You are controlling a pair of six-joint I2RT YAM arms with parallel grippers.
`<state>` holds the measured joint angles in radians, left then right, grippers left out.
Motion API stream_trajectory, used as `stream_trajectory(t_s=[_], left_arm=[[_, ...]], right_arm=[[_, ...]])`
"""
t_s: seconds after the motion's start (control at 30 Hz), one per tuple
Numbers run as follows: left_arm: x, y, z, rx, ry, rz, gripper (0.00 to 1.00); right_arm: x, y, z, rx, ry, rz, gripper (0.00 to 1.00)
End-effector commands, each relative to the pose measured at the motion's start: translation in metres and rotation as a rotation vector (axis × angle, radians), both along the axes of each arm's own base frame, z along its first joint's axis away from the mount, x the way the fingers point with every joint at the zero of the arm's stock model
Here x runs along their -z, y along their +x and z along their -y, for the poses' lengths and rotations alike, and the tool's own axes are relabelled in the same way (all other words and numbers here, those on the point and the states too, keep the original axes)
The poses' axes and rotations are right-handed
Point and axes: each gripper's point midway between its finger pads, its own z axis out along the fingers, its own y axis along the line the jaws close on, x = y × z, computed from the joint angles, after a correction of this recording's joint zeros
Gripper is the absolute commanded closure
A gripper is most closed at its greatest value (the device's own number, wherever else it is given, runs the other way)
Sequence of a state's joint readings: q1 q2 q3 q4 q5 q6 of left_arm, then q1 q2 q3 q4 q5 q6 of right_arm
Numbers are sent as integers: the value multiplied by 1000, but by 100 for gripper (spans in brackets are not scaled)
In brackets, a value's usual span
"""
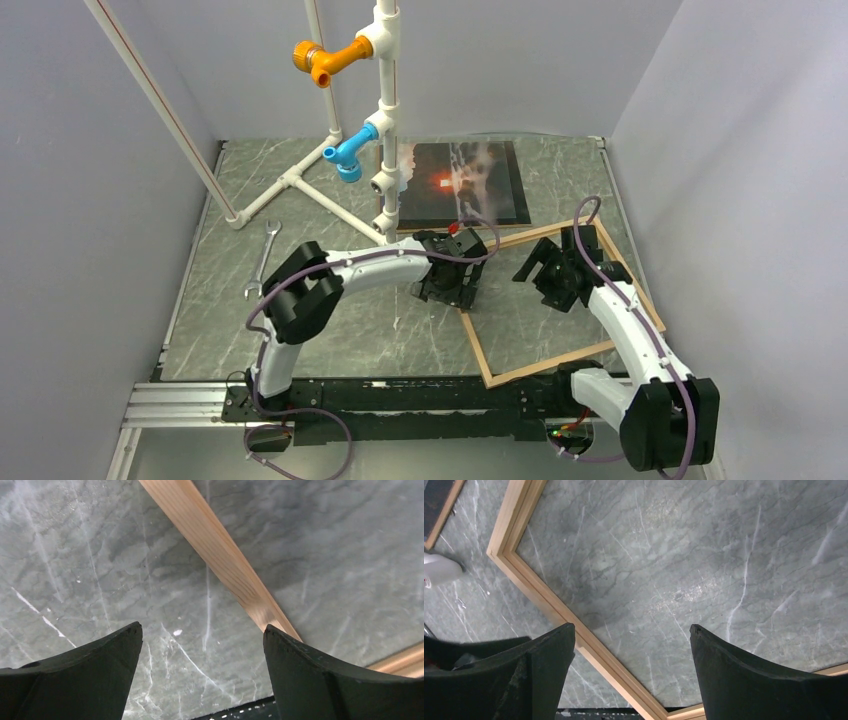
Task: Put the photo into the frame
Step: Adjust the photo frame at the corner of the board.
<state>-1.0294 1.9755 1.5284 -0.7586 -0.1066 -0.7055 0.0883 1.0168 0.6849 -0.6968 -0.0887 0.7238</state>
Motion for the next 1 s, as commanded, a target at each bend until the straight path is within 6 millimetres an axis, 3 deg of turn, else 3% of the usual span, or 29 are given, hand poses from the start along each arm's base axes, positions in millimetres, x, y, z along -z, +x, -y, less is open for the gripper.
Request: stream_trajectory(t_s=[0.0, 0.33, 0.53, 0.73, 0.8, 0.9, 0.97], left_arm=[[2, 11, 6, -72, -51, -29, 10], [3, 21, 25, -61, -177, -66, 7], [9, 33, 31, -79, -83, -120, 22], [26, 32, 42, -34, -43, -192, 46], [27, 31, 47, -15, -66, -200, 60], [22, 32, 51, 2, -97, -184, 91], [20, 32, 52, 8, -115, -176, 100]], right_arm=[[2, -5, -7, -31, 48, -7, 13], [-3, -4, -8, -38, 51, 10, 14], [-10, -2, -7, -53, 44, 23, 13], [-20, -1, -1, -50, 16, 39, 13], [-21, -2, 0, -47, 11, 45, 13], [-23, -2, 0, -41, 15, 54, 13], [-23, -2, 0, -41, 21, 57, 13]])
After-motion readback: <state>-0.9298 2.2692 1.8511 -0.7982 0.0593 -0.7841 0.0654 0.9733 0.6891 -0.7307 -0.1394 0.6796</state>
